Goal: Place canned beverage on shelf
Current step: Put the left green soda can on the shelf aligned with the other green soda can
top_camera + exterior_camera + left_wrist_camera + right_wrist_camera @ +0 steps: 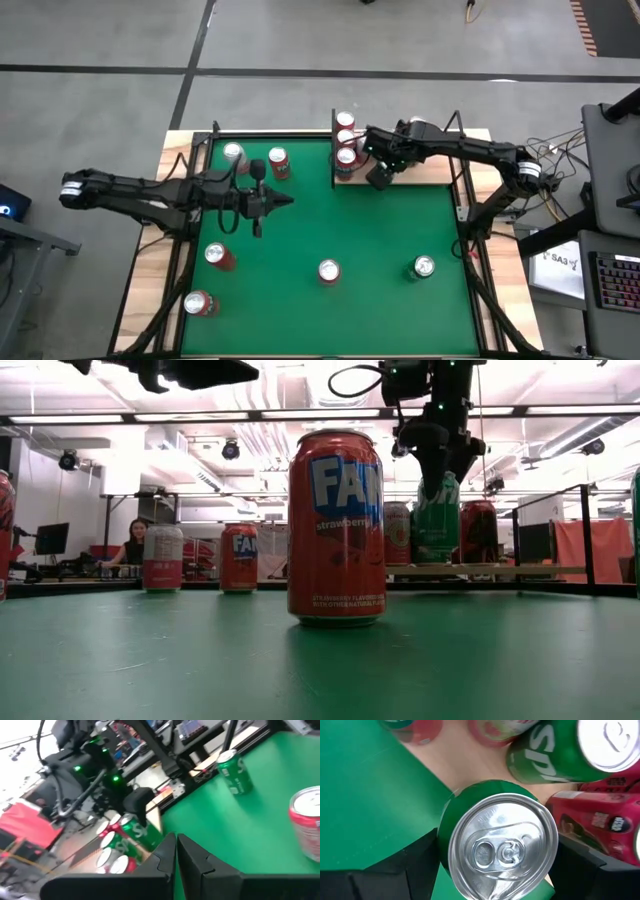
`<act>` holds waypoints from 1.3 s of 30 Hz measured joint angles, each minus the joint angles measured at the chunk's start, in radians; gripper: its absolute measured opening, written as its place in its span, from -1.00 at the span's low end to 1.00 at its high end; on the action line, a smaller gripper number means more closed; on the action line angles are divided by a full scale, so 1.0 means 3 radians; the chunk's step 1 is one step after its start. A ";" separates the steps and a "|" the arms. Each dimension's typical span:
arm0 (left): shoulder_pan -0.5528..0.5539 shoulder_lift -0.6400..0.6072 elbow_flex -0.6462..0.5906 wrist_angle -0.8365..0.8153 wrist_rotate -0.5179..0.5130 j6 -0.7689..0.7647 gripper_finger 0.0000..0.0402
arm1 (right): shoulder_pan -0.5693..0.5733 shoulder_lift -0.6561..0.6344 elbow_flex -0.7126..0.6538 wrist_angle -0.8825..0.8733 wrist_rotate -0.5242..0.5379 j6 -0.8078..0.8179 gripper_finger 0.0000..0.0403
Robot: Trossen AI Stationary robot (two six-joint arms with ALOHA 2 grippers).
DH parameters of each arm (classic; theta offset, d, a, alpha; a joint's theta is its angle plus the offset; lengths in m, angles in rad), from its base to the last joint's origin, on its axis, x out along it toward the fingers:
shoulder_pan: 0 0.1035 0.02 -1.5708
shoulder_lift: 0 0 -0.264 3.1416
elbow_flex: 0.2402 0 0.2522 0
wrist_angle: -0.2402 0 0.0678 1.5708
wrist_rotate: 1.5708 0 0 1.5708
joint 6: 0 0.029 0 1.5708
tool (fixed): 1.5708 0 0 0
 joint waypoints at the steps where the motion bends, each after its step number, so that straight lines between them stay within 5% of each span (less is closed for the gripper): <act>1: 0.0044 0.0000 -0.0003 0.0000 0.0080 -0.0023 -1.00 | -0.0012 0.0000 0.0000 0.0001 0.0003 -0.0009 0.42; 39: 0.0219 0.0001 0.0000 0.0160 0.0163 -0.0198 -1.00 | -0.0113 0.0000 -0.0030 0.0025 0.0001 0.0158 0.44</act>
